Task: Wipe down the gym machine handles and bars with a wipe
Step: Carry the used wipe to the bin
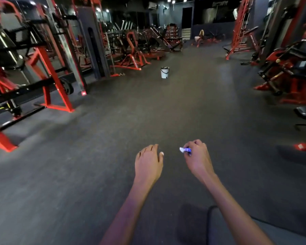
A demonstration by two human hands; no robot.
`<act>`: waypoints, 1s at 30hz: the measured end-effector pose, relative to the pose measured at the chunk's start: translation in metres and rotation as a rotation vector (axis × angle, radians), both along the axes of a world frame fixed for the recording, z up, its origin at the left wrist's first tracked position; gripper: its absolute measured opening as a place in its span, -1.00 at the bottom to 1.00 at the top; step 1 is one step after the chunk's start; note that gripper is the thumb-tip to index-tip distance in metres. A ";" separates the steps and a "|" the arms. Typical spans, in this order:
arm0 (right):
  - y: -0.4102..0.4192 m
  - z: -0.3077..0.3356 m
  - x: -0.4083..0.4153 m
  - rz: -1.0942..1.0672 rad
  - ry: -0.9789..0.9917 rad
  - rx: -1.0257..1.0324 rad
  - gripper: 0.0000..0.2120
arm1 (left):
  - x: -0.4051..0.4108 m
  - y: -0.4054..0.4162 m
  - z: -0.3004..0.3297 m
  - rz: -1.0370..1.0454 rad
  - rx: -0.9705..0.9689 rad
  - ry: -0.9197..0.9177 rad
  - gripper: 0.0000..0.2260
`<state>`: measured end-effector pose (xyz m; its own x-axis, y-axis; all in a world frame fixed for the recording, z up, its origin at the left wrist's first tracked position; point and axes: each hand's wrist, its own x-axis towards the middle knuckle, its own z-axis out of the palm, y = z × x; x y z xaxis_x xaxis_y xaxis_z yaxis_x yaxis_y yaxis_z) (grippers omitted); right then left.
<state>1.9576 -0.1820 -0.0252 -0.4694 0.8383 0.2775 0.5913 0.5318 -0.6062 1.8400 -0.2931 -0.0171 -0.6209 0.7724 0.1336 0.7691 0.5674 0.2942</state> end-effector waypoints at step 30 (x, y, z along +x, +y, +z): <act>0.671 0.025 -0.432 0.000 -0.023 0.086 -0.86 | -0.417 0.685 0.021 -0.109 0.079 -0.001 -0.60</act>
